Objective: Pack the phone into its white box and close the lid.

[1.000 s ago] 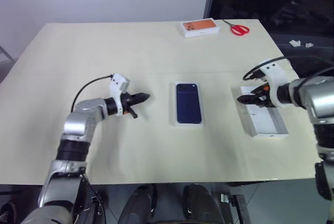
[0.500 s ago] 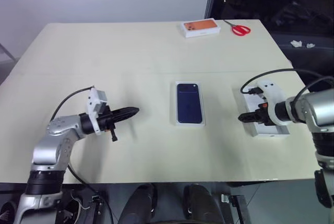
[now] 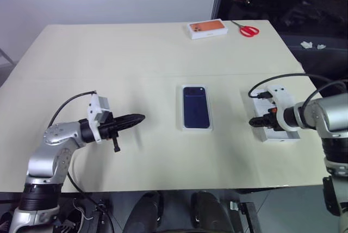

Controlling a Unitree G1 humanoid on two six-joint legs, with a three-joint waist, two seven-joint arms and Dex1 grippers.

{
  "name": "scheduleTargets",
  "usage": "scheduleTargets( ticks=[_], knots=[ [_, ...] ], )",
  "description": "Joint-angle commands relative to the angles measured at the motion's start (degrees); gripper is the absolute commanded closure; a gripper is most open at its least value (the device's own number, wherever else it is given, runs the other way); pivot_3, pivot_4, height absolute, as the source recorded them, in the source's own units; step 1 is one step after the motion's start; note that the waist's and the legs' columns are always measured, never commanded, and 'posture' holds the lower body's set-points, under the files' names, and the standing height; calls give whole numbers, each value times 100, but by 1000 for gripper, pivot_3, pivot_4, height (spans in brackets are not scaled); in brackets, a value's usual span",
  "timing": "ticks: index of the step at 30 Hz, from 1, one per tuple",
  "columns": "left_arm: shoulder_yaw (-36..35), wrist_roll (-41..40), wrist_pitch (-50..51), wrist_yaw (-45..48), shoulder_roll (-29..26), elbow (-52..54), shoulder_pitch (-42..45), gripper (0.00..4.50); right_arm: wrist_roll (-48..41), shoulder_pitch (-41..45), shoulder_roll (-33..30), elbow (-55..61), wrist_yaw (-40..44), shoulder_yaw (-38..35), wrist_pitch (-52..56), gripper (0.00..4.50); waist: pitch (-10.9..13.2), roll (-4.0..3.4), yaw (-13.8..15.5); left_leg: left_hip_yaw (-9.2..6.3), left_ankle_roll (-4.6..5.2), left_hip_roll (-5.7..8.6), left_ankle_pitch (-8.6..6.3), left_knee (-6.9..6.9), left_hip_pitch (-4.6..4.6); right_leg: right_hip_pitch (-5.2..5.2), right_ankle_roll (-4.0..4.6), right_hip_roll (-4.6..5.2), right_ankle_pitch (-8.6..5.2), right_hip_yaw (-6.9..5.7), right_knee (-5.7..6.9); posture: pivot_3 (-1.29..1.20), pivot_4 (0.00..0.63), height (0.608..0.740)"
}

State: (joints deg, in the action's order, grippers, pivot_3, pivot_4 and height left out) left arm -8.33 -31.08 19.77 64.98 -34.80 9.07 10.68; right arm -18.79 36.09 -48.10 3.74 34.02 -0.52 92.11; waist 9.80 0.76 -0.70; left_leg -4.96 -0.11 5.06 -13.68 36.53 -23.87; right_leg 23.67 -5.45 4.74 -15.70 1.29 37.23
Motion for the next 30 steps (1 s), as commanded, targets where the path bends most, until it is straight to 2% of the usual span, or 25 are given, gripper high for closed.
scheduleTargets(
  ticks=[1, 3, 8, 12, 19, 23, 24, 27, 30],
  knots=[
    [-72, -130, -51, -102, -9, 210, 37, 4500, -86, -1, 85, 49, -144, -143, 38, 3470, 0, 0, -2, 0, 0, 0, 0, 0, 0, 0, 0, -1, 0, 0, 0, 0, 150, 740],
    [-69, -163, -23, -175, 9, 247, 50, 4500, -46, -26, 122, 19, -246, -137, 37, 4474, 0, 0, -1, 0, 0, -1, 0, 0, 0, 0, 0, -1, 0, 0, 0, 0, 150, 740],
    [-88, -239, 14, -269, -34, 249, 100, 4500, 11, -113, 219, 1, -493, -159, 23, 4474, -5, 8, 3, -1, 1, 0, 0, 0, 19, -21, 0, -1, 0, -1, -4, 0, 150, 740],
    [-121, -319, 75, -349, -56, 219, 139, 4500, 23, 197, 388, -152, -705, -371, 39, 4474, -5, 8, 0, 0, 2, -1, -1, -1, 33, -36, 0, -1, 0, 0, -7, 0, 150, 740],
    [-275, -520, 397, -681, -28, 4, 388, 4500, -1255, 1657, 2056, -415, -998, -1975, 39, 4474, 3, -3, -41, 11, -8, -10, 6, -30, 36, -12, 0, -15, 0, 12, 3, 0, 150, 740],
    [-320, -704, 704, -814, -35, -77, 520, 4500, -2093, 2301, 3159, -973, -1694, -3322, 39, 4474, 2, -3, 7, 5, -13, -10, 9, -43, 35, -10, 1, -17, -1, 7, -3, 0, 150, 740],
    [-324, -738, 778, -836, -33, -101, 562, 4500, -2236, 2394, 3327, -1094, -1889, -3531, 39, 4474, 3, -3, 7, 5, -12, -6, 9, -41, 34, -12, 1, -12, 0, 7, -4, 0, 150, 740],
    [-337, -699, 831, -1011, 23, -213, 690, 4500, -3075, 2464, 4387, -1342, -2458, -4314, 39, 4474, 1, -1, -10, 6, -9, 2, 7, -31, 36, -19, 5, -4, 3, 9, -3, 0, 150, 740],
    [-409, -787, 964, -1182, 72, -267, 760, 4500, -3819, 2251, 5161, -1129, -2889, -4417, 39, 4474, 3, -5, -47, 8, -13, -2, 10, -37, 36, -4, 7, -9, 4, 15, 13, 0, 150, 740]
  ],
)
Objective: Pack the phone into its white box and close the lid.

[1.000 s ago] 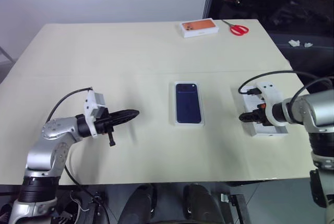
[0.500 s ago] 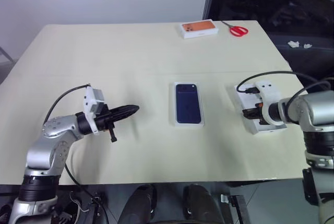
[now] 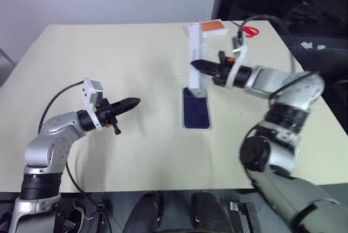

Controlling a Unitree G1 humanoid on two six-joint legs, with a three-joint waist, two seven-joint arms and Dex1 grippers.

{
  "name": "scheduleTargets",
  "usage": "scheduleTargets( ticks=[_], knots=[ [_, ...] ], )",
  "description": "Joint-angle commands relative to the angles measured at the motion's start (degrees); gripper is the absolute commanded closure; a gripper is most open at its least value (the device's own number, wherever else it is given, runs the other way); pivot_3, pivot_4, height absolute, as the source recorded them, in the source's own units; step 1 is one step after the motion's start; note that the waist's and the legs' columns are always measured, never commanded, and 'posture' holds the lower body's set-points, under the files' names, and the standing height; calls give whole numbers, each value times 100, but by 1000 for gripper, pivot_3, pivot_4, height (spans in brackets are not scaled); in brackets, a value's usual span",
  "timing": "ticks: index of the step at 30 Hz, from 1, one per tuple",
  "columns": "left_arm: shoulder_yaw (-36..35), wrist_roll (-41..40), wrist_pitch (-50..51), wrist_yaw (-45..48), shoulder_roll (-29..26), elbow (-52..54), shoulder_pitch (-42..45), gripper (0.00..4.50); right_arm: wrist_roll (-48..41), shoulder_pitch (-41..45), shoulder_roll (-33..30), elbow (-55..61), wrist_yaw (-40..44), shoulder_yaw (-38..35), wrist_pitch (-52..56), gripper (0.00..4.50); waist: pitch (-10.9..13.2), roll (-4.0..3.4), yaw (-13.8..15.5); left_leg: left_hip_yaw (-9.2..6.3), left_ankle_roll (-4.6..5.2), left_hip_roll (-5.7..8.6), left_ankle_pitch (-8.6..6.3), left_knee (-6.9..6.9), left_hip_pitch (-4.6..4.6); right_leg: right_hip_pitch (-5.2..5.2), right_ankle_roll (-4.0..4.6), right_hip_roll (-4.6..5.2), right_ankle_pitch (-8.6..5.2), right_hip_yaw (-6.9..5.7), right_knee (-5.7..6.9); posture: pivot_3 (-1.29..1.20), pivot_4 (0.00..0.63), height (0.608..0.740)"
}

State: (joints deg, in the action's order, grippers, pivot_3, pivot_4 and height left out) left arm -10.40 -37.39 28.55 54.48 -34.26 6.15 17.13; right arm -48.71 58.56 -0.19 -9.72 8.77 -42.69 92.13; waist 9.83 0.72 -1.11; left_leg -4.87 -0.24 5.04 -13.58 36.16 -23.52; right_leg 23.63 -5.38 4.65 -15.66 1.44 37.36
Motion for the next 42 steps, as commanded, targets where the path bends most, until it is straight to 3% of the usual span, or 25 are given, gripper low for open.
scheduleTargets(
  ticks=[1, 4, 9, 12, 25, 34, 38, 42],
  knots=[
    [-216, -169, 123, -177, 23, 23, 126, 4500, -1025, -78, 492, 253, -476, -169, 37, 4474, 1, -1, -7, 0, -4, -2, 3, -2, -1, 5, 0, -2, 0, 0, 6, 0, 150, 740],
    [-288, -270, 285, -292, 14, 79, 109, 4500, -1627, -291, 818, 50, -911, -346, 37, 4474, 1, -1, -6, 0, -9, -4, 6, -6, -1, 11, 1, -6, -1, 0, 12, 0, 150, 740],
    [-362, -284, 304, -477, 77, 235, -45, 4500, -1947, -846, 922, 61, -1132, 113, 37, 4474, 1, -3, -8, 1, -8, -2, 6, -2, 0, 8, 1, -5, -1, 0, 12, 0, 150, 740],
    [-341, -345, 391, -572, 161, 237, -86, 4500, -1831, -1146, 809, -52, -1101, 532, 37, 4474, 1, -3, -14, 2, -8, -2, 6, -4, 0, 9, 1, -6, -1, 0, 12, 0, 150, 740],
    [367, 279, -49, -754, 1002, -462, 200, 4500, -1620, -1384, 598, -181, -1018, 885, -250, 4474, 0, -2, -1, 4, -8, -3, 6, -1, -1, 8, 1, -9, -1, -4, 12, 0, 150, 740],
    [349, 121, 195, -493, 946, -587, 204, 4500, -1619, -1534, 526, 2, -899, 1185, -362, 4474, 0, -3, -25, 5, -8, -6, 6, -4, 0, 11, 1, -11, -1, -1, 13, 0, 150, 740],
    [237, 68, 313, -568, 905, -689, 261, 3244, -1617, -1561, 474, -15, -820, 1286, -442, 4500, 0, -3, -14, 5, -7, -6, 6, -4, 0, 10, 1, -11, -1, -2, 12, 0, 150, 740],
    [308, 251, 167, -572, 878, -668, 206, 1132, -1581, -1578, 413, -60, -744, 1384, -525, 4500, 0, -3, -10, 5, -8, -5, 6, -3, 0, 10, 1, -10, -1, -2, 12, 0, 150, 740]
  ],
)
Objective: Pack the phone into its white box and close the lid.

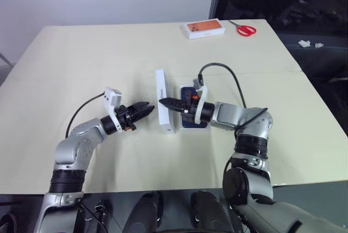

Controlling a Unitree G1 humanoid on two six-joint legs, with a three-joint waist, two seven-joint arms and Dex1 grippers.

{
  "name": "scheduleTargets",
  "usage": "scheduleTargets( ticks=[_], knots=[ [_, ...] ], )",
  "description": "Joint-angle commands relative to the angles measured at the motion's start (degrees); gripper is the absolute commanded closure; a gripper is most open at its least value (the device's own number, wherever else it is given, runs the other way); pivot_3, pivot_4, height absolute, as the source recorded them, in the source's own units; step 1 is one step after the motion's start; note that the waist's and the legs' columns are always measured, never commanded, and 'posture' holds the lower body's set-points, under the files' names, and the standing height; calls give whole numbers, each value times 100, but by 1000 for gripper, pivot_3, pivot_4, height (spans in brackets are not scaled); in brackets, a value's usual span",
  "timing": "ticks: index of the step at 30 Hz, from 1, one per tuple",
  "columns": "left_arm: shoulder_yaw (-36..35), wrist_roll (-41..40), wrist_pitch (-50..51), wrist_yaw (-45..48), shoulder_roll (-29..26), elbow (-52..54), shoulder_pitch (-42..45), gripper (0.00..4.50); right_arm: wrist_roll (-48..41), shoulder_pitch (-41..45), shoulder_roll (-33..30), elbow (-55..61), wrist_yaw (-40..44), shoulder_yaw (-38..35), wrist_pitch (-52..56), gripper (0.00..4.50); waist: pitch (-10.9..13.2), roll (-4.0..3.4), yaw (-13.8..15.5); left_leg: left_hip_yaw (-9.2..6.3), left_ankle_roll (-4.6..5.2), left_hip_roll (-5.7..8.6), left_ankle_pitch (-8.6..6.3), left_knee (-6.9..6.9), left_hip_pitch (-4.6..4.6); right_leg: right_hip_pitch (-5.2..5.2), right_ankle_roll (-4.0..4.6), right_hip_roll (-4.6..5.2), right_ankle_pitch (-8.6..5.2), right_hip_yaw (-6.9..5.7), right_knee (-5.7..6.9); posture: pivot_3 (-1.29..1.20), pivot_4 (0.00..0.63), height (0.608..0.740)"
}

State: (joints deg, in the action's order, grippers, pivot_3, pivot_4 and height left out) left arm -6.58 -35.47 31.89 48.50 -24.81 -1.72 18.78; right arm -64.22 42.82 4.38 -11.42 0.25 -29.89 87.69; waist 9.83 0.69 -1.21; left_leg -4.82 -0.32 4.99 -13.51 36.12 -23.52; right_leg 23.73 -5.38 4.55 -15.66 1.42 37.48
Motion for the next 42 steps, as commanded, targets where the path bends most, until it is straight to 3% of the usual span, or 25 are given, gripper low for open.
scheduleTargets(
  ticks=[1, 2, 3, 14, 42],
  knots=[
    [-66, 78, -186, 26, -64, 120, 35, 612, -24, -10, -58, 104, 123, 128, -102, 4500, 0, 0, 1, 0, 0, 0, 0, 0, 0, 0, 0, 0, 0, 0, 0, 0, 150, 740],
    [-47, 73, -164, 21, -50, 165, 1, 103, -24, -13, -71, 103, 143, 157, -119, 4500, 0, 0, 1, 0, 0, 0, 0, 0, 0, 0, 0, 0, 0, 0, 0, 0, 150, 740],
    [-16, 122, -192, -3, -36, 187, -32, 41, -29, -16, -80, 101, 156, 175, -134, 4500, 0, 0, 2, 0, 0, 0, 0, 0, 0, 0, 0, 0, 0, 0, 0, 0, 150, 740],
    [335, 388, -242, -471, 582, 177, 189, 41, 112, -154, -226, 104, 233, 399, -273, 4500, -1, 1, 22, -1, 0, 2, 0, 2, 0, -4, 0, 3, 0, 1, -2, 0, 150, 740],
    [526, 804, -267, -615, 976, -76, 368, 41, 468, -26, -684, -180, 528, 647, -924, 4500, -2, 2, 45, -6, 1, 4, 0, 7, 6, -17, -1, 4, 0, -5, -4, 0, 150, 740]
  ],
)
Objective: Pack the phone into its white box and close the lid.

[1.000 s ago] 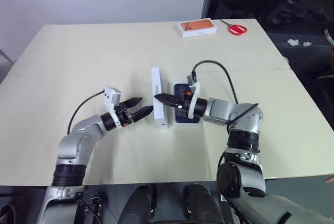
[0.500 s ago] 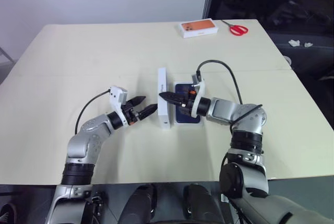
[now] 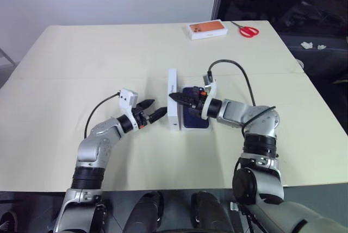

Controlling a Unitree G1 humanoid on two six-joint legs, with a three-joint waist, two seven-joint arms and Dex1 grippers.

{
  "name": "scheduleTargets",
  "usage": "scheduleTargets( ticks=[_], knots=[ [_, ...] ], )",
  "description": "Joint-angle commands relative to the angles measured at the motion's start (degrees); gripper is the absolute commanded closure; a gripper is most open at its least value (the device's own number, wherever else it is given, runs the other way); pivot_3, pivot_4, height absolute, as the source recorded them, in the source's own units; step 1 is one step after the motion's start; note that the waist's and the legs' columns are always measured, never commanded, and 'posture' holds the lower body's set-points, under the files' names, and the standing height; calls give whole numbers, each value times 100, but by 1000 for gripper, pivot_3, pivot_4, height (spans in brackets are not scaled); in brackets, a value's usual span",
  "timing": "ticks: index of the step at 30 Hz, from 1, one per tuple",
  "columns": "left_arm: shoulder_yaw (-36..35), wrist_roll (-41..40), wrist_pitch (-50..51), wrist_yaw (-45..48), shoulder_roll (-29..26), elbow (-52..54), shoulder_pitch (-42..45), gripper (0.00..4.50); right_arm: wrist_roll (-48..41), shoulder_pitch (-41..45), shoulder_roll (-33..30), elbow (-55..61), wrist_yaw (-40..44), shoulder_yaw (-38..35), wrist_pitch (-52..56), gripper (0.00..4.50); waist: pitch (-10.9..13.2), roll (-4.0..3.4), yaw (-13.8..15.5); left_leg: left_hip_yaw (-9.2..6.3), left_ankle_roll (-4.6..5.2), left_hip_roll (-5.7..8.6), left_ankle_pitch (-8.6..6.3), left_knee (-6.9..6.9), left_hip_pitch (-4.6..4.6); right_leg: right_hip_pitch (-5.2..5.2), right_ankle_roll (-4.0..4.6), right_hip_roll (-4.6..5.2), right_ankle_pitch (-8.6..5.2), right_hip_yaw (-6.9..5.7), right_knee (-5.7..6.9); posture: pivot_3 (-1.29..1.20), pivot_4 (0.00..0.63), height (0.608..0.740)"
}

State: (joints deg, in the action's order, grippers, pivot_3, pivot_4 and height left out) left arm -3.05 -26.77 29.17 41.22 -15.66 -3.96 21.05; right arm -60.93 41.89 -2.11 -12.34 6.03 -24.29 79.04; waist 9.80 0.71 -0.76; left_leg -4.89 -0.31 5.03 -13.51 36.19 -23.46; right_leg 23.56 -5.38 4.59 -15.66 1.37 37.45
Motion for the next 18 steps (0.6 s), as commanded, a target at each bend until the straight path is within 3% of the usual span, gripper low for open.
scheduleTargets(
  ticks=[1, 3, 6, 11, 18],
  knots=[
    [168, -57, -3, 120, 56, 154, 139, 41, 112, 85, -32, -135, -48, 64, -57, 4500, 0, 0, -1, 0, 0, 0, 0, 0, 0, 0, 0, 0, 0, 0, 0, 0, 150, 740],
    [158, -46, -26, 133, 49, 164, 126, 41, 88, 103, -37, -181, -44, 37, -66, 4500, 0, 0, -2, 0, 0, 0, 0, -1, 0, 0, 0, 0, 0, 0, 0, 0, 150, 740],
    [157, -48, -10, 134, 41, 184, 110, 0, 158, 101, -67, -209, -85, 58, -104, 3625, 0, 0, -1, -1, 0, 0, 0, -1, 0, 0, 0, 0, 0, 1, -1, 0, 150, 740],
    [183, -46, -15, 122, 65, 156, 117, 0, 250, 176, -226, -151, 93, 153, -112, 1171, 1, 0, -14, 0, 0, 0, 0, -6, 0, 2, 0, 0, 0, 1, -6, 0, 150, 740],
    [291, 5, -99, 101, 213, 49, 196, 0, 645, 255, -1524, 324, 1200, 867, -185, 1171, 2, 1, 2, -1, 2, 0, -1, -4, -1, -2, 0, 0, 0, -6, -13, 0, 150, 740]
  ],
)
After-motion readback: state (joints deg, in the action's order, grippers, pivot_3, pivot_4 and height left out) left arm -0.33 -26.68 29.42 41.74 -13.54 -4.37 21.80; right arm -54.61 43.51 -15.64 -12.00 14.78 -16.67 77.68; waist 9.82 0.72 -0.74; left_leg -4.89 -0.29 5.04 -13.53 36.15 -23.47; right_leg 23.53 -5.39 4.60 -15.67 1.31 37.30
